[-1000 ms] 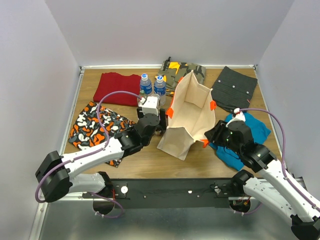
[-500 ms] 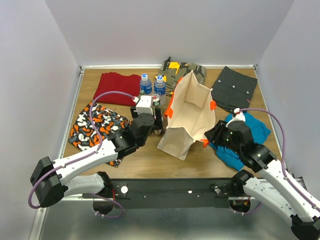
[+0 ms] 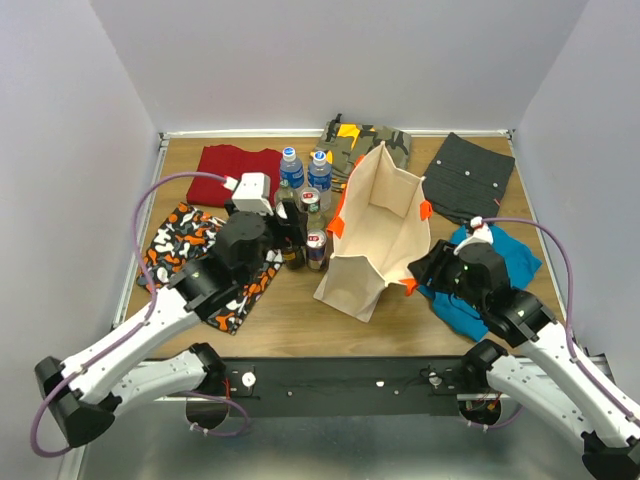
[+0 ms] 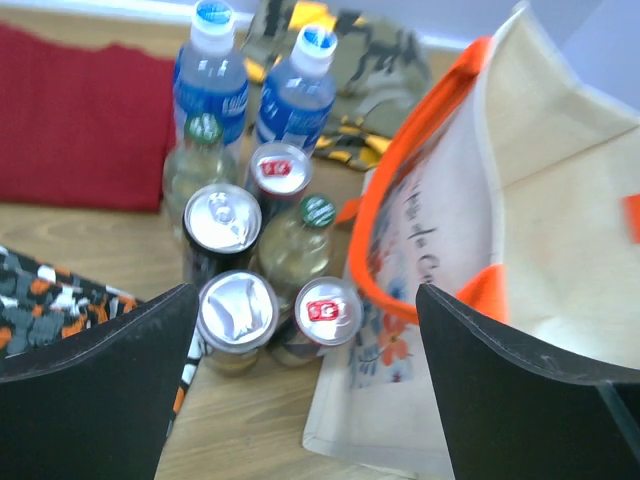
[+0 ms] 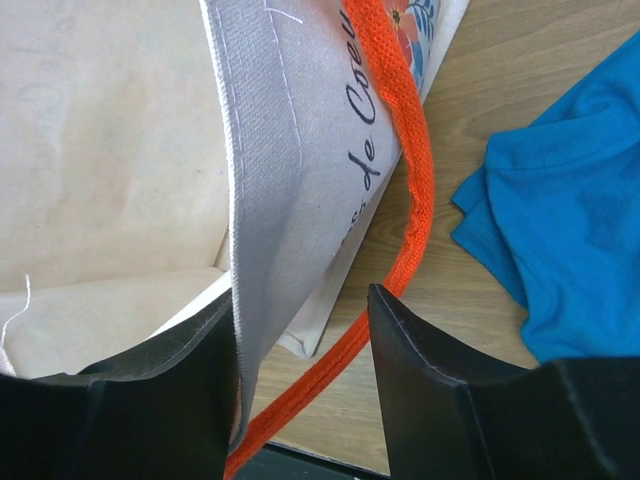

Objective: Take the beverage out of the canvas bag
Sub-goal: Place the drink at the center of the board, then reset both arms

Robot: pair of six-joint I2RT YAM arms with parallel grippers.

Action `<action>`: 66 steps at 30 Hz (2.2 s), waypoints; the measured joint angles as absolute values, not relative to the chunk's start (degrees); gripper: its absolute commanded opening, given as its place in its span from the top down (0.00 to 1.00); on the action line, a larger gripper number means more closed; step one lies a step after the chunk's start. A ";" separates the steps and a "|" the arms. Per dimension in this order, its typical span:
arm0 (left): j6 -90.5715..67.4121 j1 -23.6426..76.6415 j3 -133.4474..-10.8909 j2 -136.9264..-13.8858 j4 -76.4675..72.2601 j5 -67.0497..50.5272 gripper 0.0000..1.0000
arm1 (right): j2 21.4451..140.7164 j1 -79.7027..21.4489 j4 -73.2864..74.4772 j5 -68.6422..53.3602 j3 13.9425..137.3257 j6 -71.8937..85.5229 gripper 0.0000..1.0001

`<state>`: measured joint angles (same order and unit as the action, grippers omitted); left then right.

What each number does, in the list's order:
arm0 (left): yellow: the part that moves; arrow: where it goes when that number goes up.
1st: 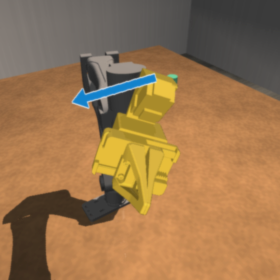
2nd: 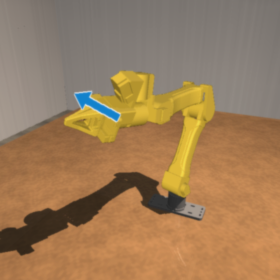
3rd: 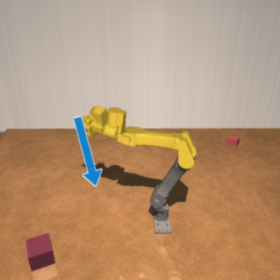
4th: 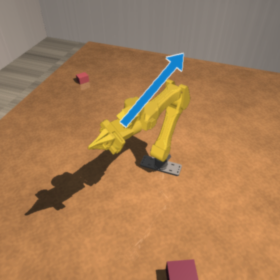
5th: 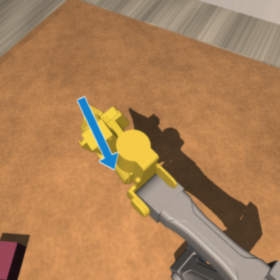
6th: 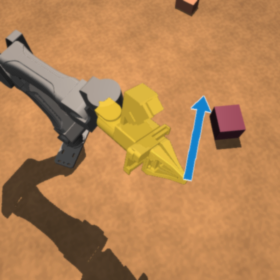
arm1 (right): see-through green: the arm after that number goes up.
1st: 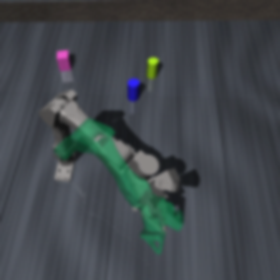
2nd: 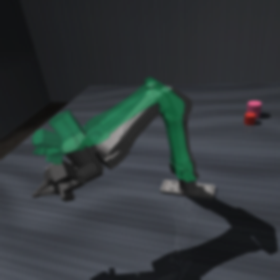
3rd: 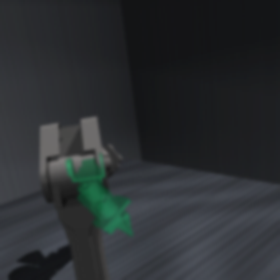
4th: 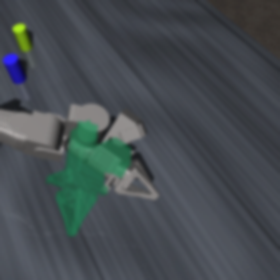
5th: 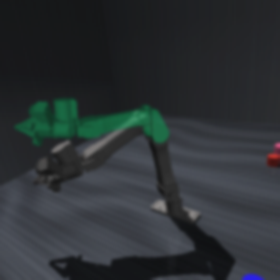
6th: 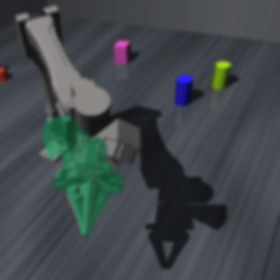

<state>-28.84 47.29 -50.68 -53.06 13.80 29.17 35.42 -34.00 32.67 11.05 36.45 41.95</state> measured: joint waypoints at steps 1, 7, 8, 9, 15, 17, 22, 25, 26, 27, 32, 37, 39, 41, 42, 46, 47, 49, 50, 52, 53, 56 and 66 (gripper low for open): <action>-28.36 47.22 -52.21 -52.25 14.72 28.58 0.01 | 35.03 -34.00 32.67 11.05 36.45 41.98 0.39; -25.21 46.83 -59.77 -48.03 20.49 25.19 0.01 | 34.04 -34.00 32.71 11.09 36.47 41.95 0.36; -24.86 46.83 -60.51 -47.40 21.47 24.56 0.01 | 34.00 -34.00 32.71 11.09 36.47 41.93 0.36; -24.62 46.83 -60.99 -46.81 22.26 24.03 0.01 | 34.00 -34.00 32.73 11.09 36.47 41.89 0.35; -23.44 46.83 -62.54 -45.54 26.83 21.54 0.01 | 35.03 -34.00 33.52 11.81 39.31 39.90 0.33; -23.24 46.83 -62.94 -45.63 28.49 20.75 0.01 | 36.01 -34.00 33.52 12.53 41.32 38.85 0.38; -23.14 46.83 -63.31 -45.93 31.38 20.27 0.01 | 39.13 -34.00 33.74 14.24 46.13 36.51 0.61; -23.14 46.83 -63.31 -45.89 32.69 20.27 0.01 | 41.41 -34.00 33.91 14.55 47.35 35.44 0.73; -23.16 46.83 -63.31 -45.80 32.93 20.29 0.01 | 42.13 -34.00 34.00 14.57 47.59 34.83 0.73; -23.16 46.83 -63.31 -45.71 32.97 20.29 0.01 | 42.83 -34.00 34.02 14.57 47.66 34.59 0.72; -23.14 46.83 -63.31 -44.71 33.12 20.60 0.01 | 43.97 -34.00 34.52 14.52 47.66 34.13 0.90; -23.18 46.83 -63.20 -44.27 33.12 21.12 0.01 | 43.99 -34.00 34.81 14.55 47.77 33.43 0.94; -23.27 46.83 -62.94 -44.27 33.12 21.21 0.01 | 44.14 -34.00 35.75 15.11 48.45 33.32 0.94; -23.44 46.83 -62.67 -44.29 33.15 21.23 0.01 | 44.73 -34.00 37.17 16.38 49.93 33.32 0.94; -23.49 46.83 -62.59 -44.29 33.15 21.23 0.01 | 45.17 -34.00 38.00 17.34 50.96 33.32 0.94; -23.59 46.83 -62.26 -44.29 33.12 21.23 0.01 | 46.76 -34.00 39.99 20.21 54.85 32.64 0.43; -23.59 46.83 -62.15 -44.29 33.12 21.23 0.01 | 47.05 -34.00 39.92 20.62 55.35 32.53 0.36; -23.62 46.83 -62.06 -44.31 33.12 21.23 0.01 | 47.33 -34.00 39.83 20.93 55.86 31.66 0.24; -23.62 46.83 -62.04 -44.31 33.12 21.23 0.01 | 47.37 -34.00 39.75 21.02 55.90 31.62 0.22; -23.62 46.83 -62.04 -44.29 33.12 21.23 0.01 | 47.40 -34.00 39.75 20.95 55.90 31.27 0.20; -23.64 46.83 -62.04 -44.29 33.12 21.21 0.01 | 47.40 -34.00 39.72 20.91 55.90 31.27 0.19; -23.81 46.83 -62.04 -44.29 33.15 21.21 0.01 | 47.40 -34.00 39.77 20.88 56.01 31.05 0.17; -23.81 46.83 -63.11 -43.38 34.54 22.00 0.01 | 44.01 -34.00 38.81 26.09 61.01 27.81 0.00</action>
<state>-23.81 46.83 -63.11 -43.38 34.54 22.00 44.01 -34.00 38.81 26.09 61.01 27.81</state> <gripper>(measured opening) 0.990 0.909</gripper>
